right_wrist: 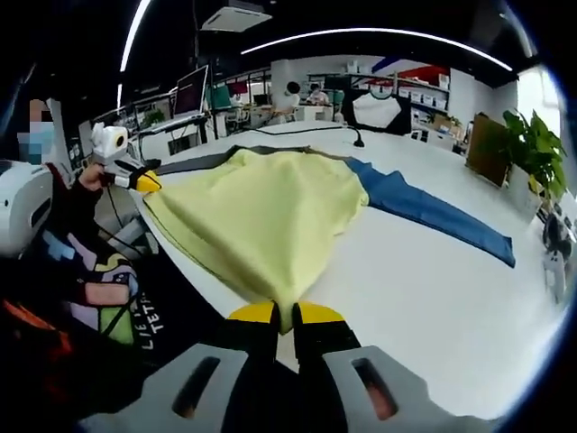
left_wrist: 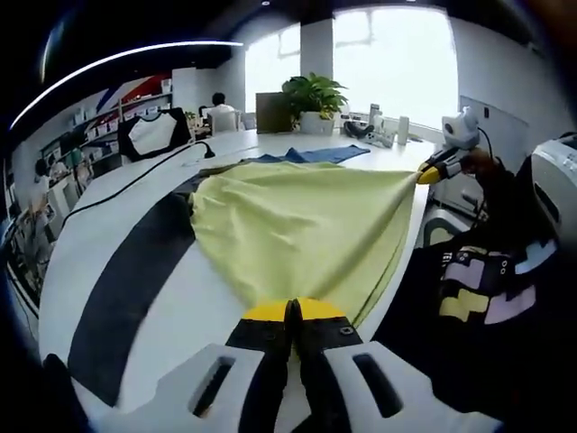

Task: Fold the garment on the visible template until the final outline fits inside the template.

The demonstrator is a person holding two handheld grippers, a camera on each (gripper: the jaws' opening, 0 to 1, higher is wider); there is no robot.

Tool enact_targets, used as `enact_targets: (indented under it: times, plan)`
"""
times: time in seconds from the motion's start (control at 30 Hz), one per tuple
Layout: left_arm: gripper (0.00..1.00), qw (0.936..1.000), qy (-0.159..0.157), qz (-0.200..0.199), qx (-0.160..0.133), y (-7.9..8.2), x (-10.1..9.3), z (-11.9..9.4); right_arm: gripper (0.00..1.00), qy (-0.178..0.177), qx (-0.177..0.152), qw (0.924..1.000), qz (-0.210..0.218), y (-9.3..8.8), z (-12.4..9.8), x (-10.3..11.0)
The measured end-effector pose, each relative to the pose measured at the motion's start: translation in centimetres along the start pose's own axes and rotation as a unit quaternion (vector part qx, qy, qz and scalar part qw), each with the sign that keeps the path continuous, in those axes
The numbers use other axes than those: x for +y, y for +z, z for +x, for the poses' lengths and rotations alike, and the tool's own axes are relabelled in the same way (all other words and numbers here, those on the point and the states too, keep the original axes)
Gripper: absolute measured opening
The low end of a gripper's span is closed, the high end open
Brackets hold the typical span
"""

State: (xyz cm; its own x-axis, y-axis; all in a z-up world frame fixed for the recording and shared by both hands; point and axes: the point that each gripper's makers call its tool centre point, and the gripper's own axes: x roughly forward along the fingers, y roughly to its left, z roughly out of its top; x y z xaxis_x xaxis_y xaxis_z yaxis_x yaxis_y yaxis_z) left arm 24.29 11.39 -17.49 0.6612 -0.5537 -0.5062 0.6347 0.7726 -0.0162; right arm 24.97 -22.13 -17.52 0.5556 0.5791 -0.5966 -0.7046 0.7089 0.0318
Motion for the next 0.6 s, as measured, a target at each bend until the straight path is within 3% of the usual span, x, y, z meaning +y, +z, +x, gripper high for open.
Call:
enact_targets:
  times: [0.27,0.47,0.6]
  plan:
    - [0.01,1.0000,0.003,0.002,-0.003,0.3,0.2,-0.4,0.04,0.035,0.010,0.9993,0.002,-0.9,-0.7,1.3]
    - [0.01,1.0000,-0.002,0.006,0.005,-0.2,0.1,-0.4,0.04,0.034,0.026,0.9991,0.005,-1.7,-0.6,1.3]
    - [0.01,0.9998,-0.018,-0.001,0.006,-0.5,-0.4,-0.3,0.03,0.012,0.032,0.9994,0.004,-1.9,-0.9,0.3]
